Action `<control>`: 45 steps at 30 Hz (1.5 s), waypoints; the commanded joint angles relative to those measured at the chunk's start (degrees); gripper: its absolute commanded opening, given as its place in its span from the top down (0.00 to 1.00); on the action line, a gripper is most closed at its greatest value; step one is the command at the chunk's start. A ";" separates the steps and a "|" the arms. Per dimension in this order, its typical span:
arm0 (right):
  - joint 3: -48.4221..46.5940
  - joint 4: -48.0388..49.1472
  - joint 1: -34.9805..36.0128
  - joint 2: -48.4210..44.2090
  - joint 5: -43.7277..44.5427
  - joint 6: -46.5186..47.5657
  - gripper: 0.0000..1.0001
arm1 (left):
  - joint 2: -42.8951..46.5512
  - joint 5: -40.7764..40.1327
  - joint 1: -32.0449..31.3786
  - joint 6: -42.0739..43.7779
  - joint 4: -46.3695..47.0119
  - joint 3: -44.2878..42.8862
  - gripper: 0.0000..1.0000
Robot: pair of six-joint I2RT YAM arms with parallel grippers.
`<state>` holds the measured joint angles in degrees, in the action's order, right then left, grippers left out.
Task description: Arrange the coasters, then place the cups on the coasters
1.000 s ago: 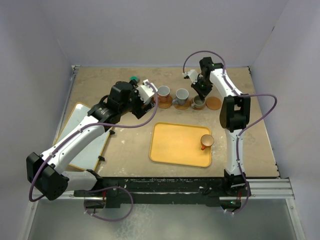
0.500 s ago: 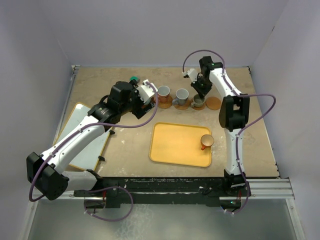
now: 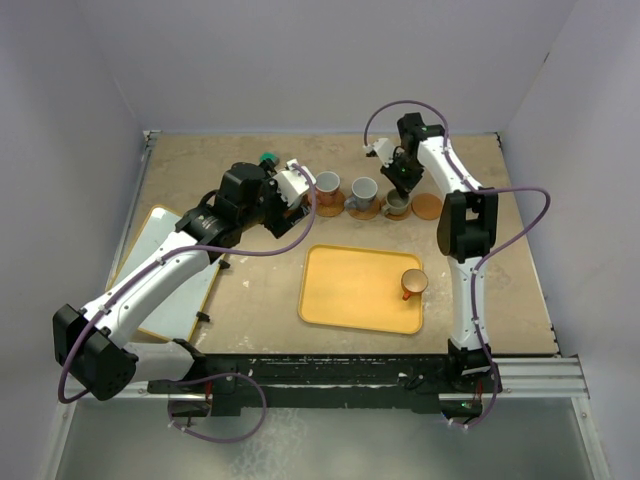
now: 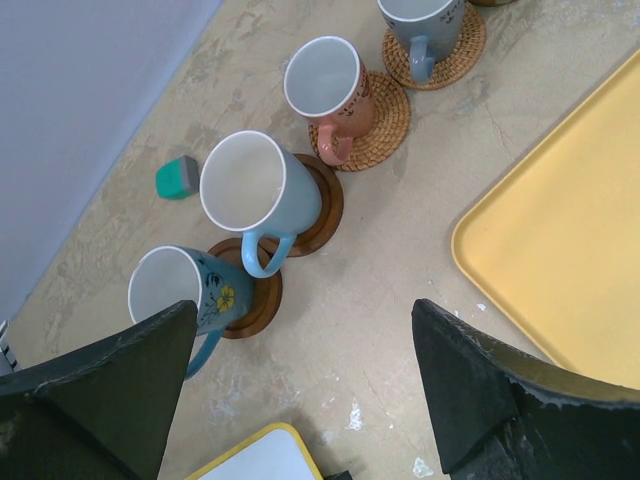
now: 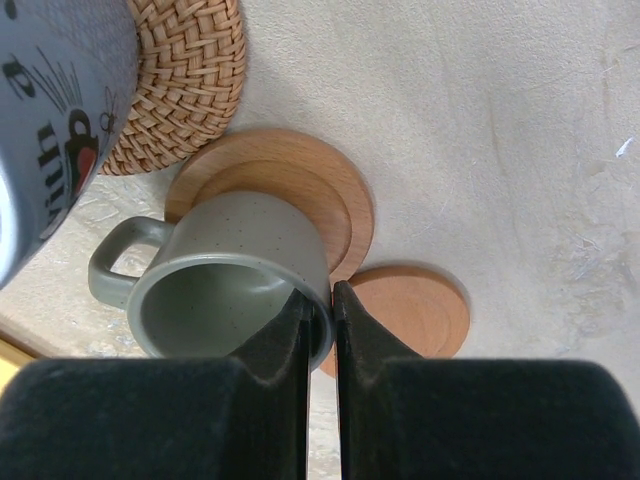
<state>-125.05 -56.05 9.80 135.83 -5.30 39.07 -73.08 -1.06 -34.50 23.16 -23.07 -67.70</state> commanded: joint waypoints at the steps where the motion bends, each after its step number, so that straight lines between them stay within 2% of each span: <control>1: -1.16 0.24 0.13 -0.47 1.98 1.27 0.86 | 0.18 1.06 0.53 -0.04 2.52 -0.58 0.15; 6: -1.08 0.74 0.04 -1.27 2.95 1.17 0.76 | 0.09 1.16 0.49 -0.03 2.25 -0.68 0.15; 14: -0.41 1.41 -0.44 -4.93 3.37 0.13 0.52 | 0.06 1.15 0.49 0.11 2.24 -0.78 0.15; 24: 6.04 3.18 -0.53 -16.75 3.28 -1.20 0.28 | 0.56 0.53 0.49 0.01 2.85 -0.26 0.14; 33: 18.04 3.04 -0.57 -31.94 1.53 -2.16 0.07 | 0.69 -2.23 0.92 -0.87 4.42 0.28 0.12; 36: 24.10 2.98 -0.50 -37.70 1.13 -1.53 0.02 | -0.11 -2.94 1.89 -2.33 5.09 0.20 0.12; 45: 45.70 1.53 0.32 -54.61 -3.51 -1.40 0.04 | -0.64 -1.70 8.70 -6.13 8.99 0.16 0.10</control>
<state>-86.02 -53.49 9.45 87.50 -5.87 37.63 -73.97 -3.42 -28.88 20.01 -19.14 -67.57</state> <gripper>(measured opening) 0.973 0.889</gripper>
